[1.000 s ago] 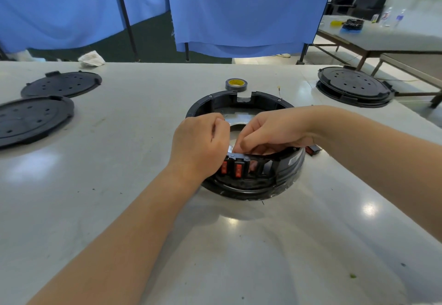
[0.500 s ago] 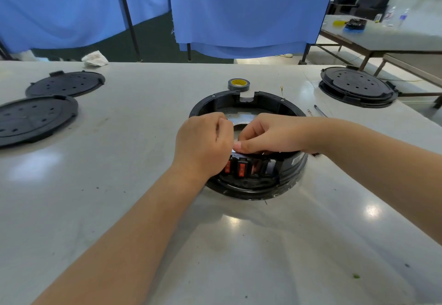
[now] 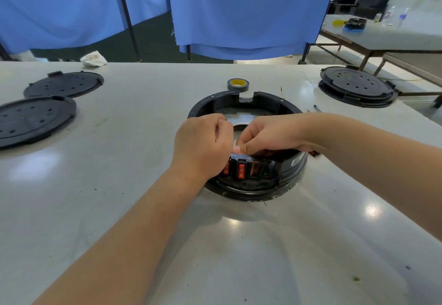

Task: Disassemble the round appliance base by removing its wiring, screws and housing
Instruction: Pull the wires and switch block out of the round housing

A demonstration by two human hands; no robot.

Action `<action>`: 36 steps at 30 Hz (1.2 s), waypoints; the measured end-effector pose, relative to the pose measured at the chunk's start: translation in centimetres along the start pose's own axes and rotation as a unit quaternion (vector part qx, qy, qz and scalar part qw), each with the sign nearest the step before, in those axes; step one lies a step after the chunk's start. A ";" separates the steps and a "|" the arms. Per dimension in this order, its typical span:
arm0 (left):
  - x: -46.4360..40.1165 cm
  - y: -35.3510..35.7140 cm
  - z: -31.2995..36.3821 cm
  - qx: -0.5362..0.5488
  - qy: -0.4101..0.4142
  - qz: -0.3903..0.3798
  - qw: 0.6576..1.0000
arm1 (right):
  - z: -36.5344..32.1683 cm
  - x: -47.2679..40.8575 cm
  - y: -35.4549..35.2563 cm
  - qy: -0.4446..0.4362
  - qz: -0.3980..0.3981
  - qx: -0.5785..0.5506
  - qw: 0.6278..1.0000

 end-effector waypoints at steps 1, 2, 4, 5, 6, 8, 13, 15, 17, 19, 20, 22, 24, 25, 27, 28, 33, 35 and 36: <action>0.0 0.0 0.0 0.000 -0.001 0.000 1.000 | 0.0 0.0 0.0 -0.001 0.003 0.008 1.000; 0.0 0.0 0.0 0.000 -0.003 -0.001 1.000 | 0.0 0.1 0.0 -0.004 0.006 0.015 1.000; 0.0 0.0 0.0 0.002 -0.006 -0.001 1.000 | -0.1 0.1 -0.1 -0.010 0.007 0.023 1.000; 0.0 0.0 0.0 0.002 -0.007 0.000 1.000 | -0.2 0.2 -0.1 -0.010 0.004 0.023 1.000; 0.0 0.0 0.0 0.002 -0.007 0.000 1.000 | -0.3 0.3 -0.1 -0.010 -0.001 0.022 1.000; 0.0 0.0 0.0 0.001 -0.007 -0.002 1.000 | -0.6 0.5 0.0 -0.008 -0.002 0.023 1.000; -0.1 0.1 0.0 0.004 0.001 -0.002 1.000 | -1.3 1.2 -0.1 -0.030 0.077 0.099 0.992; -0.1 0.2 0.0 -0.001 0.004 -0.001 1.000 | -1.6 1.6 -0.1 -0.075 0.127 0.126 0.981; -0.1 0.2 0.0 -0.006 0.004 0.002 1.000 | -1.4 2.3 0.5 -0.117 0.196 0.112 0.967; -0.1 0.1 0.1 -0.005 0.006 0.004 1.000 | -0.8 3.5 1.7 -0.162 0.266 0.064 0.948; -0.1 0.1 0.1 -0.004 0.007 0.003 1.000 | -0.5 4.2 2.4 -0.185 0.292 0.058 0.936; 0.0 0.1 0.1 -0.002 0.005 0.003 1.000 | 0.1 5.3 4.1 -0.233 0.338 0.107 0.906; -0.1 0.1 0.2 0.000 0.002 0.005 1.000 | 0.5 5.7 5.2 -0.266 0.392 0.171 0.864; -0.1 0.1 0.2 0.000 0.002 0.005 1.000 | 0.6 5.7 5.5 -0.273 0.417 0.189 0.846; -0.1 0.1 0.3 0.000 0.002 0.006 1.000 | 0.6 5.5 6.1 -0.283 0.453 0.196 0.822; -0.1 0.0 0.3 0.000 0.002 0.006 1.000 | 0.6 5.5 6.3 -0.289 0.466 0.193 0.814; -0.1 0.1 0.3 0.000 -0.002 0.006 1.000 | 0.7 5.1 7.1 -0.291 0.517 0.190 0.783; -0.2 0.1 0.3 0.000 -0.003 0.006 1.000 | 0.5 4.8 7.3 -0.288 0.532 0.189 0.773; -0.2 0.1 0.3 0.002 -0.004 0.006 1.000 | 0.4 4.7 7.3 -0.289 0.538 0.187 0.769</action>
Point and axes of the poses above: each hand's wrist, its own x-axis away from the middle knuckle, its own y-axis out of the palm, z = x × y, the point moved 2 cm from there along -x, towards the middle knuckle, and after that the axes turned 9 degrees about z, right-handed, at the moved point
